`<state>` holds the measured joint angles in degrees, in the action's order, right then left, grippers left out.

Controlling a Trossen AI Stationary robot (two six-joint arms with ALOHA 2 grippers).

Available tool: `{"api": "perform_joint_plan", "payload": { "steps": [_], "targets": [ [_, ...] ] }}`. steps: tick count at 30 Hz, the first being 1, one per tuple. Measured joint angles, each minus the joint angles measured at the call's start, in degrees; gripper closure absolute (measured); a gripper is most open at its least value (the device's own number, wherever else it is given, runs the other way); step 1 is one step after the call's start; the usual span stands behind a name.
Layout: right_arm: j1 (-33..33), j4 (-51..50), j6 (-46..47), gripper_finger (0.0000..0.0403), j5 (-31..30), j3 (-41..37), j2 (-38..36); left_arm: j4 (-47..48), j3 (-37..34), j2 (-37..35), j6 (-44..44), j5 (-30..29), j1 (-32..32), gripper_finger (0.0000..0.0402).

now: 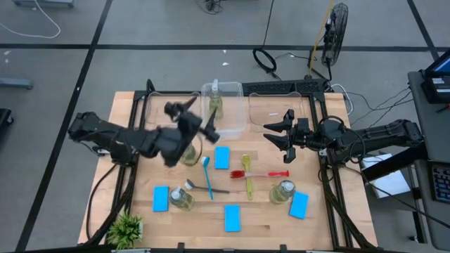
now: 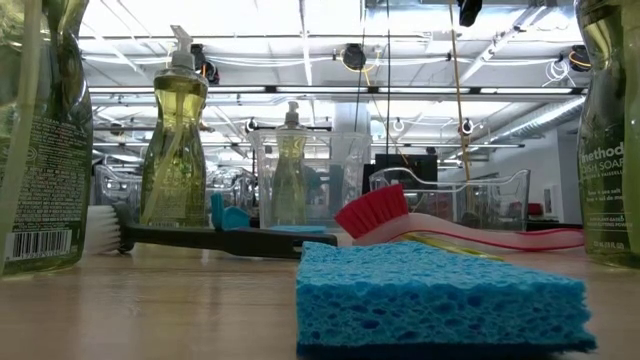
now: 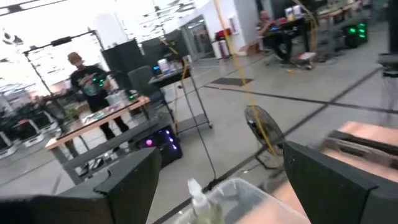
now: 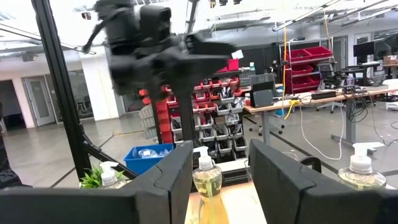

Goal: Pick & Place Kitchen Sink Supplies
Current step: Put the yellow dish soap into the white bin

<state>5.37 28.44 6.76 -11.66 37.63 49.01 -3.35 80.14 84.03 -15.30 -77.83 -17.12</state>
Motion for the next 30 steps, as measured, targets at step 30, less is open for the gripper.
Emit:
{"api": "perform_joint_plan", "payload": {
  "steps": [30],
  "targets": [
    [0.0,-0.5,0.0,0.0259,0.0,0.0,0.0,77.3,0.0,-6.5,88.1,27.7,-18.6,0.0066]
  ]
}}
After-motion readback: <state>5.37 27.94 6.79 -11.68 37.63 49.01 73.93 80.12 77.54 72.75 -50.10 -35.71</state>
